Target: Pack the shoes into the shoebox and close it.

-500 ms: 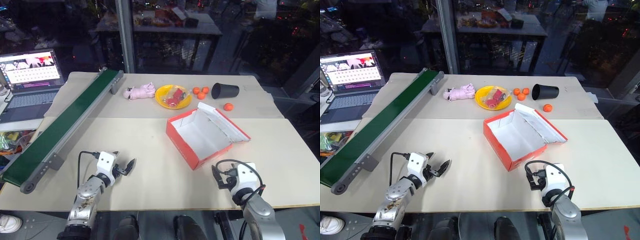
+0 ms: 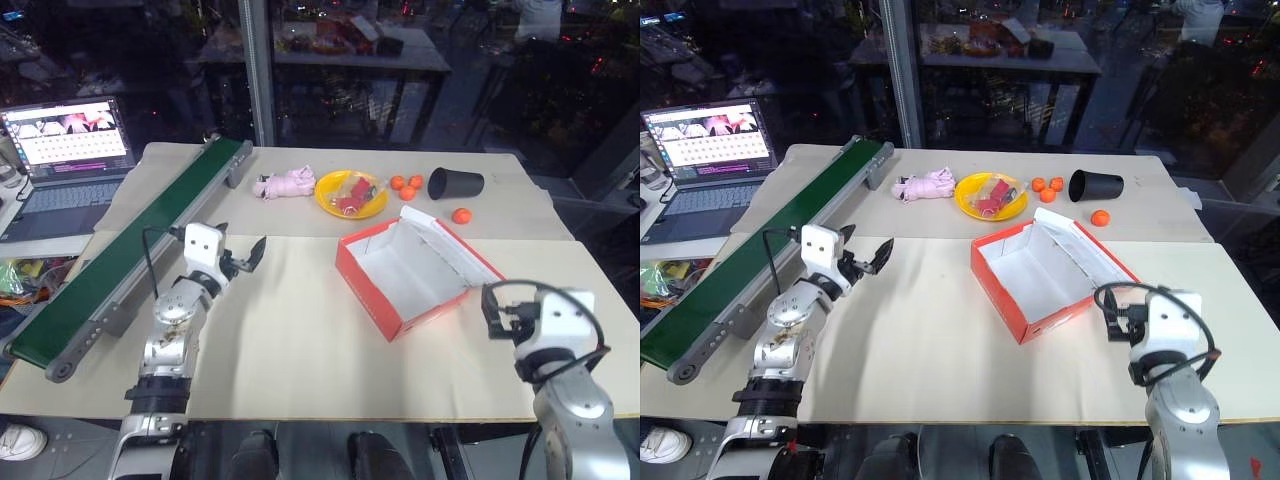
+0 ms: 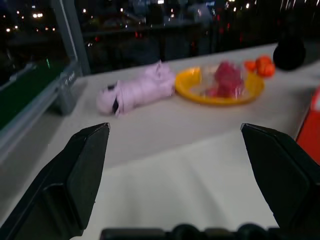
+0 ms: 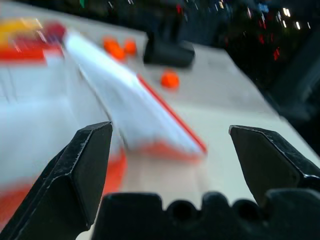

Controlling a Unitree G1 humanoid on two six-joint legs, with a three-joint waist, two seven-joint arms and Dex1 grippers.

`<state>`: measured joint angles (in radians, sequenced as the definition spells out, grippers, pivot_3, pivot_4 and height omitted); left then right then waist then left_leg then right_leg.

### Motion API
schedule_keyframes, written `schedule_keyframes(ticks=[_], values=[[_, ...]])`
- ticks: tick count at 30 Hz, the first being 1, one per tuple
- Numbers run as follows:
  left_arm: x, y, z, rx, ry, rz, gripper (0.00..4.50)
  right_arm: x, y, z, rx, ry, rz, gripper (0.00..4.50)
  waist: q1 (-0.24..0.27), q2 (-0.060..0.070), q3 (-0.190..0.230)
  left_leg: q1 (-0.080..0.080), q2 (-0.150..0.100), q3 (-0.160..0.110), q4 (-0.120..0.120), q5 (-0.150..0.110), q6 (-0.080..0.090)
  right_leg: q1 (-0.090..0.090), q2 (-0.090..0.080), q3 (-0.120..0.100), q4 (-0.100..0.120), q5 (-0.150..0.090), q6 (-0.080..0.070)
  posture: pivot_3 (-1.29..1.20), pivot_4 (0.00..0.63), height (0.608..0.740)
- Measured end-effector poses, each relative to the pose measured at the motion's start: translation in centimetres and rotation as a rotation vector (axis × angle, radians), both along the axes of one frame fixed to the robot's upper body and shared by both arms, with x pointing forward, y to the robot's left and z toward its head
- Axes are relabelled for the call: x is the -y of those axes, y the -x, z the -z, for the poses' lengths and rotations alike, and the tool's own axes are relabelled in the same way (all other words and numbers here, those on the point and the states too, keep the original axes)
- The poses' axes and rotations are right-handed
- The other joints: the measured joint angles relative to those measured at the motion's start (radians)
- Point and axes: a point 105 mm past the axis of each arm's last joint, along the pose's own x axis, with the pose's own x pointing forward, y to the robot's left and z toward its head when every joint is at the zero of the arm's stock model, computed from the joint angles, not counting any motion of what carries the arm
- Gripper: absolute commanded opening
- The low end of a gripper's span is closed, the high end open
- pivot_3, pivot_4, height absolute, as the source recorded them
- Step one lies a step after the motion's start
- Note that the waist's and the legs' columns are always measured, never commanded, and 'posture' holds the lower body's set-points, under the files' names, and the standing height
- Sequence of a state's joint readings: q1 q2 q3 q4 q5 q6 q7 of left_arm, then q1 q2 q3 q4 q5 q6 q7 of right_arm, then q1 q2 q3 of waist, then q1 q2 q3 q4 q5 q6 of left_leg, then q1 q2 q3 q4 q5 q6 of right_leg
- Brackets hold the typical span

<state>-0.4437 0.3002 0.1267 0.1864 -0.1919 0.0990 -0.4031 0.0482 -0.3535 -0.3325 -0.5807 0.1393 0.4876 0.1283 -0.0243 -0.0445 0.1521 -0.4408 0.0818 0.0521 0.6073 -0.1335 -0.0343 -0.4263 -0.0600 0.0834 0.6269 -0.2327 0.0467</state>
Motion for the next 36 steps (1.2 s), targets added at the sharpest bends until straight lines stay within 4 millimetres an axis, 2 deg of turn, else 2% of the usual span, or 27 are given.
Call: schedule_keyframes(ticks=[3,4,6,8,10,13,16,20,23,27,31,36], values=[[0.3,-0.3,-1.1,0.018,0.001,0.003,4.5,-0.7,-1.2,-3.0,0.07,0.034,-0.043,4.39,0.001,0.0,0.0,0.0,0.0,-0.001,0.0,0.0,0.0,0.0,0.0,0.0,0.0,0.001,0.001,0.0,0.15,0.736],[0.3,-0.3,-1.8,0.028,0.003,0.001,4.5,-1.4,-1.7,-4.4,0.103,0.034,-0.089,4.39,0.002,0.0,0.0,0.0,0.0,-0.001,0.0,0.001,0.001,0.001,0.001,0.0,0.0,0.001,0.002,0.0,0.15,0.736],[0.4,-0.2,-2.7,0.037,-0.003,0.001,4.5,-3.8,-2.8,-5.4,0.095,0.027,-0.221,4.39,0.0,0.0,0.0,0.0,0.0,-0.001,0.0,0.001,0.001,0.001,0.001,0.0,0.0,0.001,0.003,0.0,0.15,0.736],[0.5,0.1,-3.6,0.047,-0.014,0.009,4.5,-6.3,-3.5,-4.8,0.043,0.011,-0.351,4.39,0.001,0.0,0.0,0.0,0.0,-0.002,0.0,0.002,0.003,0.001,0.001,0.0,0.0,0.001,0.004,0.0,0.15,0.736],[0.4,0.4,-4.0,0.049,-0.032,0.006,4.5,-7.6,-4.0,-3.7,-0.018,-0.01,-0.421,4.39,0.004,0.0,0.0,-0.001,-0.001,-0.002,0.0,0.004,0.006,0.001,0.001,0.0,0.0,0.001,0.004,0.0,0.15,0.736],[-1.6,1.0,-3.5,-0.005,-0.046,-0.077,4.5,-9.6,-5.2,-2.6,-0.08,-0.038,-0.526,4.39,0.003,-0.001,0.0,-0.001,-0.001,-0.002,0.001,0.004,0.006,0.001,0.0,0.0,0.0,0.001,0.004,0.0,0.15,0.736],[-3.7,2.4,-2.6,-0.052,-0.06,-0.156,4.5,-11.7,-6.3,-1.7,-0.125,-0.083,-0.615,4.39,-0.009,-0.001,0.001,-0.001,0.0,-0.002,0.0,0.004,0.006,0.001,0.001,0.0,0.001,0.001,0.004,0.0,0.15,0.736],[-4.7,3.5,-2.0,-0.086,-0.055,-0.204,4.5,-13.2,-6.8,-1.0,-0.162,-0.088,-0.682,4.39,-0.004,-0.001,0.001,-0.001,0.0,-0.003,0.001,0.004,0.006,0.001,0.0,-0.001,0.001,0.001,0.003,0.0,0.15,0.736],[-5.1,4.0,-2.2,-0.088,-0.034,-0.23,4.5,-14.6,-6.9,-0.8,-0.171,-0.088,-0.748,4.39,-0.003,-0.001,0.001,-0.001,0.0,-0.002,0.001,0.002,0.003,0.001,0.0,-0.001,0.001,0.001,0.002,0.0,0.15,0.736],[-5.3,4.3,-1.9,-0.102,-0.026,-0.242,4.5,-15.6,-6.9,-0.3,-0.193,-0.098,-0.791,4.39,-0.003,-0.001,0.001,-0.001,0.0,-0.003,0.001,0.001,0.001,0.001,0.001,-0.001,0.002,0.001,0.002,0.0,0.15,0.736],[-6.3,4.4,-2.0,-0.1,-0.016,-0.279,4.5,-16.9,-6.5,0.0,-0.205,-0.12,-0.858,4.39,-0.004,-0.001,0.001,-0.001,0.0,-0.003,0.001,0.001,0.001,0.0,0.001,-0.001,0.002,0.001,0.002,0.0,0.15,0.736],[-10.2,4.1,-1.5,-0.118,-0.014,-0.378,4.5,-18.2,-5.7,0.2,-0.223,-0.134,-0.95,4.39,-0.009,-0.001,0.001,-0.001,0.001,-0.003,0.001,0.001,0.001,-0.001,0.001,-0.002,0.002,0.001,0.002,0.0,0.15,0.736]])
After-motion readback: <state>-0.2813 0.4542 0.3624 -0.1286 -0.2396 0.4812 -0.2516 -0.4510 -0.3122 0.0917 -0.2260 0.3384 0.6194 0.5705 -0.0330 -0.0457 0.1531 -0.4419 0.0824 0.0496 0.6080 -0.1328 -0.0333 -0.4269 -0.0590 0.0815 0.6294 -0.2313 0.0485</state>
